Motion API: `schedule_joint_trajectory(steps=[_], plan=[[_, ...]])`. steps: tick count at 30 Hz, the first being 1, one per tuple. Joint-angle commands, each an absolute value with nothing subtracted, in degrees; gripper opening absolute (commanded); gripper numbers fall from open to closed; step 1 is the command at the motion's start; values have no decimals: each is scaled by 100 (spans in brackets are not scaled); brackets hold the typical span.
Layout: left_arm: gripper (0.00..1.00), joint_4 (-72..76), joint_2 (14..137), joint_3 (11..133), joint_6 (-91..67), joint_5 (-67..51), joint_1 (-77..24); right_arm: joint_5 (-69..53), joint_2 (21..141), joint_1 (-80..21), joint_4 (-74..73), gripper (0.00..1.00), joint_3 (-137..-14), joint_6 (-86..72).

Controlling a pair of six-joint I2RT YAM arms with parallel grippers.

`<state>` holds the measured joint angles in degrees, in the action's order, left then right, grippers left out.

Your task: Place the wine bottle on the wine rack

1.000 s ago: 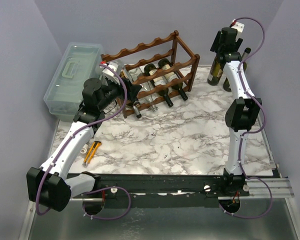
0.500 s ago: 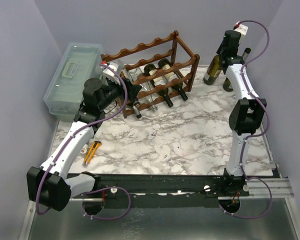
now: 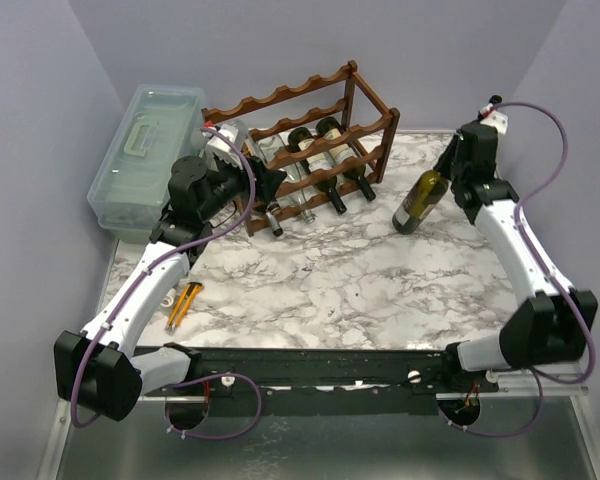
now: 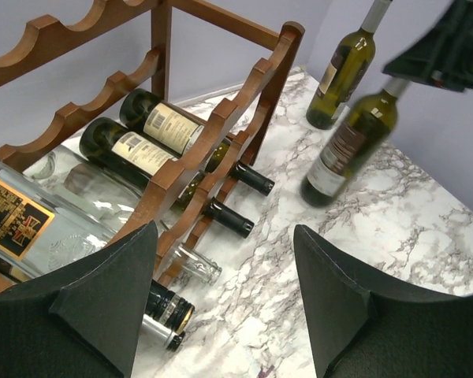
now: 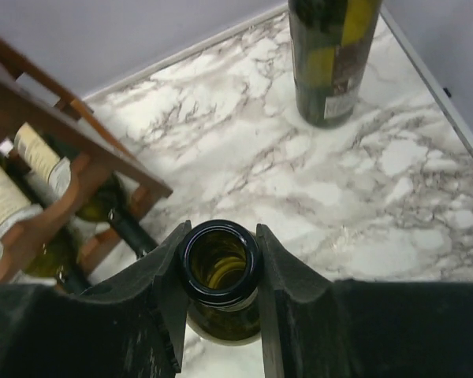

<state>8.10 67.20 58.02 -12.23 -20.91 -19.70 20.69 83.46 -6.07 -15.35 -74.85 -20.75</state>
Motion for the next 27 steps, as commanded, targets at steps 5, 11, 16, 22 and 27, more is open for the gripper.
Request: schedule_joint_trajectory(steps=[5,11,16,22,27], plan=[[71,943,6618,5702,-864,-1993,-2523,-432,6707,-681,-1977,1,-6129,-2747],[75,939,6359,5549,-168,-1969,-3068,-2445,6086,-948,-1084,1,-5144,-4115],[80,586,6580,5632,518,-2199,-3738,-2873,5501,-975,190,1,-4217,-5549],[80,-554,7281,6262,615,-2282,-4539,-2863,5185,-976,965,1,-3623,-6450],[81,-705,7545,6008,1048,-1927,-5010,-3026,5237,-975,1287,1,-3548,-6709]])
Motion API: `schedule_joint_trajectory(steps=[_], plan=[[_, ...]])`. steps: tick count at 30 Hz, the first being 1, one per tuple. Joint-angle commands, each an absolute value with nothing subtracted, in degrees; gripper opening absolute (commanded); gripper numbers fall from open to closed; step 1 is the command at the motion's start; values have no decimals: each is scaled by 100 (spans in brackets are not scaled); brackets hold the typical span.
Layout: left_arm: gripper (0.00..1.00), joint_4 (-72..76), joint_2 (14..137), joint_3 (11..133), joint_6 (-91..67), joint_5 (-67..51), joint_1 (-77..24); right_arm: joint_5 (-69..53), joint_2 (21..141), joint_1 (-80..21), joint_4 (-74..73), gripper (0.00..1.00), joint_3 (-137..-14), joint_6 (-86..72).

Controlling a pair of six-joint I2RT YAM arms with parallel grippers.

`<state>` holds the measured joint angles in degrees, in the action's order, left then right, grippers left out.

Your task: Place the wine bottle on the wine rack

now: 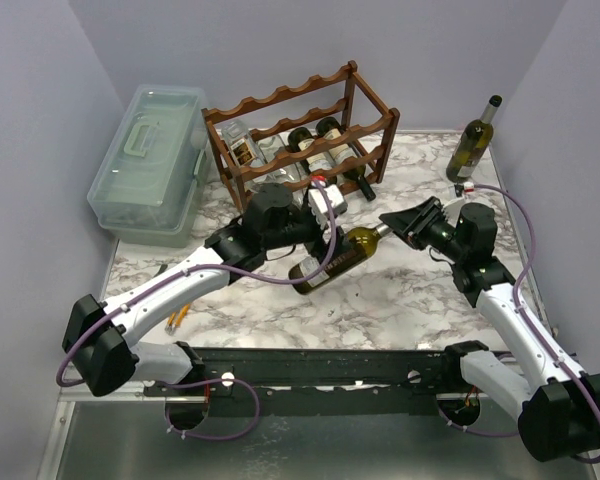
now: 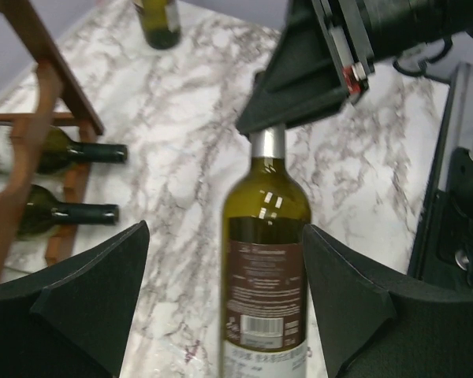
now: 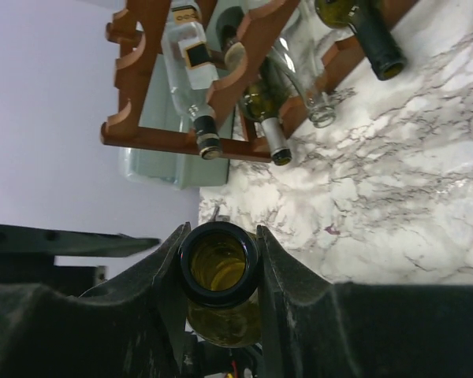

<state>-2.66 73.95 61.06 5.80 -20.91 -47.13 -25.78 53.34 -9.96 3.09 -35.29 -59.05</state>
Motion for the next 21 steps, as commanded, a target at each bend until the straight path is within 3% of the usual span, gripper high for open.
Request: schedule_joint_trajectory(steps=[1,8,15,19,21], plan=[[81,-712,7618,5946,1071,-1852,-5039,-3015,5247,-975,1228,1,-3590,-6669],[81,-687,7916,5784,1251,-419,-5199,-3077,5194,-976,1155,1,-3760,-6683],[76,-697,8153,5836,1274,72,-5396,-3152,5177,-983,1152,1,-3804,-6602],[47,-567,8130,5776,1424,708,-5396,-3468,5167,-984,1201,2,-3801,-6357],[27,-426,8058,5667,1619,936,-5396,-3645,5181,-984,1108,17,-3793,-6167]])
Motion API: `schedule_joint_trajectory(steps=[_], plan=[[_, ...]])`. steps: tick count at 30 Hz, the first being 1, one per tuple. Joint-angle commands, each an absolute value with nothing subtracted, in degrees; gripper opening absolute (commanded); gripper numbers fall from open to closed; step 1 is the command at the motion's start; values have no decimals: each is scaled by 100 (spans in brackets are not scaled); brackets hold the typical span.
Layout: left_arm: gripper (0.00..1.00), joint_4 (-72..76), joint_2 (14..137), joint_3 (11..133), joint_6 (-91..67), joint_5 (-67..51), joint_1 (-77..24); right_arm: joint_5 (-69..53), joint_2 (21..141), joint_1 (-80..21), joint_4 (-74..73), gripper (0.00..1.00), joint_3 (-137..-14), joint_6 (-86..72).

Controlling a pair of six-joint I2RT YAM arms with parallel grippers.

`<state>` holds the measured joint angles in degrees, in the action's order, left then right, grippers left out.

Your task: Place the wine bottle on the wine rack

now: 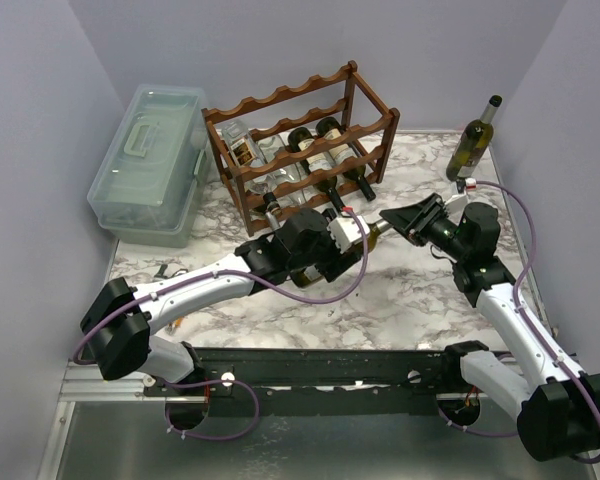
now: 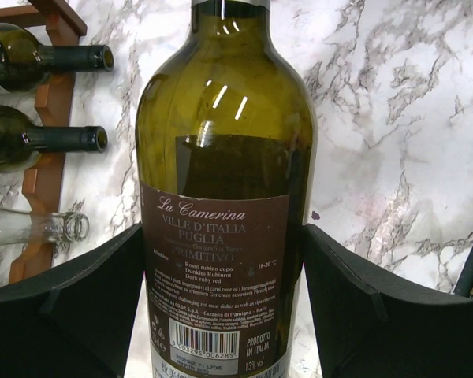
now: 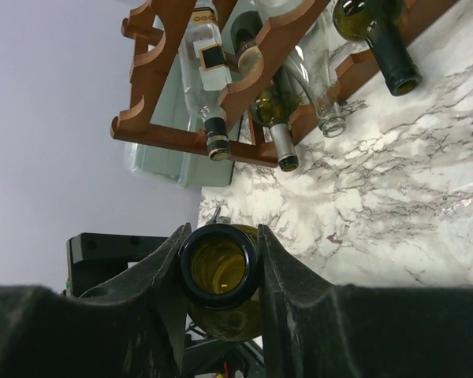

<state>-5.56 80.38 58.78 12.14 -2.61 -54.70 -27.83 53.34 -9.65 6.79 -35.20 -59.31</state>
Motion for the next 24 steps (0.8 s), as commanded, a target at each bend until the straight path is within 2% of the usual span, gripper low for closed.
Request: schedule_joint_trajectory(steps=[1,2,4,9,13,19,24], plan=[[19,-345,8011,5599,1730,1000,-5396,-3708,5187,-984,965,27,-3817,-6022],[12,-275,7942,5509,1859,1038,-5396,-3733,5199,-984,726,39,-3859,-5801],[2,-109,7790,5341,2076,1089,-5396,-3711,5232,-984,108,55,-4013,-5287],[0,161,7536,4970,2851,1195,-5454,-3809,5405,-984,-1143,78,-4346,-4180],[0,261,7380,4720,3483,1336,-5558,-3687,5662,-984,-2359,84,-4944,-3072],[0,341,7037,4289,4394,1222,-5726,-2478,5861,-984,-3891,91,-5838,-1756],[0,343,6962,4045,5091,1265,-5856,-3839,6123,-1087,-3766,91,-5731,-1820]])
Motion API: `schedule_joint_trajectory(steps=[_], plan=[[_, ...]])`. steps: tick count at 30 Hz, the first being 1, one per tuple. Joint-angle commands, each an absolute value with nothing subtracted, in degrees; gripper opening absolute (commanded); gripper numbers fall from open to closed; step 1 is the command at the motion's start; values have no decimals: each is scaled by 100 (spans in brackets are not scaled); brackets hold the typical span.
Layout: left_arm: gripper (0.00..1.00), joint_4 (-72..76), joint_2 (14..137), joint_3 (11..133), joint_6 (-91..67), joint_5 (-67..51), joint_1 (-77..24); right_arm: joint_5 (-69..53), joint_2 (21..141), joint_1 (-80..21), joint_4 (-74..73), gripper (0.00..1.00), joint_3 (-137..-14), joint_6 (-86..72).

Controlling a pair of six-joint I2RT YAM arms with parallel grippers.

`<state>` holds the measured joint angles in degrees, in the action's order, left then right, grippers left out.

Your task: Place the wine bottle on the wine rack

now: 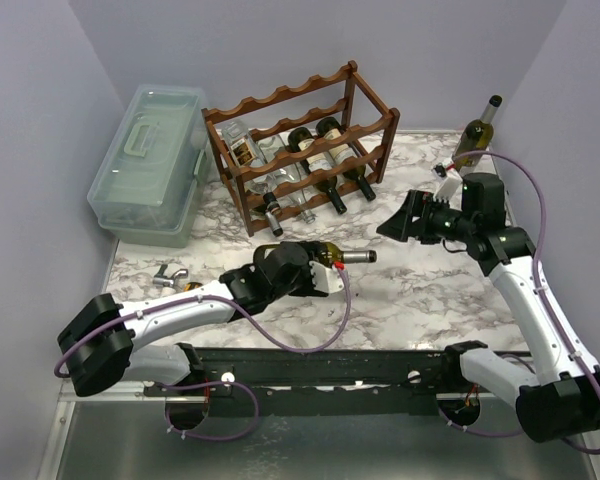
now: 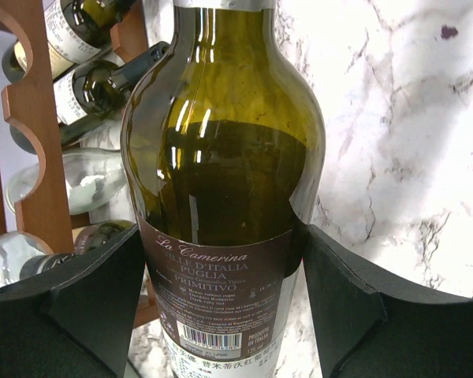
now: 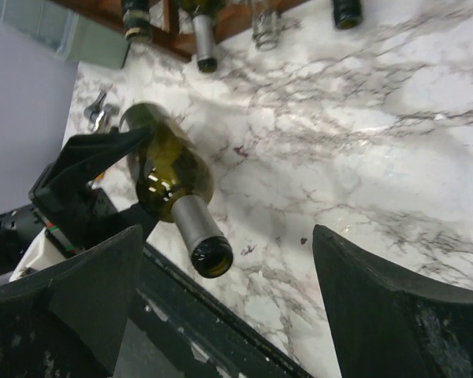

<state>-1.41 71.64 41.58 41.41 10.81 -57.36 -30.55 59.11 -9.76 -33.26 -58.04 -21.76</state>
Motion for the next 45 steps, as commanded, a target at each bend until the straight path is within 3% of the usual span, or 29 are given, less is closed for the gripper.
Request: schedule_joint_trajectory(steps=[1,8,22,23,29,31,32,34,36,45], plan=[[0,343,6978,4001,5237,1278,-5887,-4162,6192,-1183,-3645,91,-5638,-1872],[0,333,6915,3812,5678,1380,-6062,-3341,6942,-2809,-3790,88,-5594,-1841],[0,40,6718,3745,5864,1101,-6116,-3311,7681,-3651,-3114,73,-4954,-1910],[0,35,6710,3746,5856,1094,-6115,-3309,7689,-3654,-3065,68,-4954,-1936],[2,18,6684,3753,5778,1037,-6125,-3076,7462,-3664,-2651,13,-4884,-2277],[18,18,6659,3781,5639,1029,-6127,-3021,7371,-3665,-2541,1,-4852,-2373],[36,18,6613,3784,5536,974,-6131,-2989,7316,-3665,-2478,1,-4814,-2421],[55,18,6521,3748,5432,803,-6131,-2964,7233,-3664,-2381,0,-4755,-2474],[64,14,6417,3735,5305,644,-6134,-2991,7161,-3664,-2309,1,-4686,-2520],[86,-470,5606,4346,3636,-305,-6110,-3175,6891,-3663,-2295,1,-4536,-2488]])
